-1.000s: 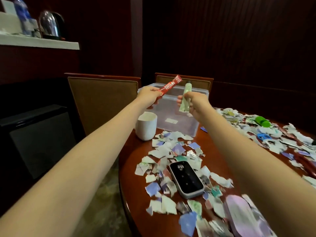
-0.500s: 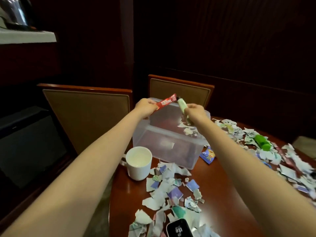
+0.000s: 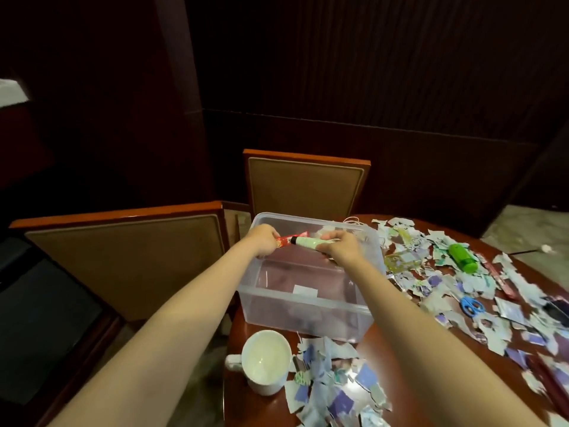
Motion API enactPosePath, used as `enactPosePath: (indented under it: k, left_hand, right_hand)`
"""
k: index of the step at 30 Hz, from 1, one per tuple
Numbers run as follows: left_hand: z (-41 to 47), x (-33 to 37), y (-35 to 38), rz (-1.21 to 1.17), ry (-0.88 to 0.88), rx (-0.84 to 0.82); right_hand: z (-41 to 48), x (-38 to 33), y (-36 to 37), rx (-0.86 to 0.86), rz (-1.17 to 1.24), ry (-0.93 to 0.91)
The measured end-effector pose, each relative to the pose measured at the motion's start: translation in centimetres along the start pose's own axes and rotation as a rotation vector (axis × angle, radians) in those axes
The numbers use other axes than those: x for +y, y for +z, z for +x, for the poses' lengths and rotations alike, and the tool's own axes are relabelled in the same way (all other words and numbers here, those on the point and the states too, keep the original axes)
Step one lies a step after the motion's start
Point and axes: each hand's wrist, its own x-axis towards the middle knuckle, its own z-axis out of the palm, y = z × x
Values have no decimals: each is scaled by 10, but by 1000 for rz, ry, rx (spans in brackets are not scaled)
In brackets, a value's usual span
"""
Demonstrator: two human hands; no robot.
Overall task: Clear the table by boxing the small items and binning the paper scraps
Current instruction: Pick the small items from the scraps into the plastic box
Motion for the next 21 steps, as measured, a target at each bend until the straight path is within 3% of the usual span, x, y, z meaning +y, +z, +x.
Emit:
enactPosePath:
  k: [9, 16, 21]
  left_hand:
    - [57, -13, 25, 331, 14, -195]
    - [96, -22, 37, 536, 9, -192]
    - [112, -22, 49, 792, 87, -151]
  right_hand:
    - [40, 25, 15, -60, -77, 177]
    - [74, 42, 30, -22, -68, 227]
    - [102, 56, 33, 78, 96, 411]
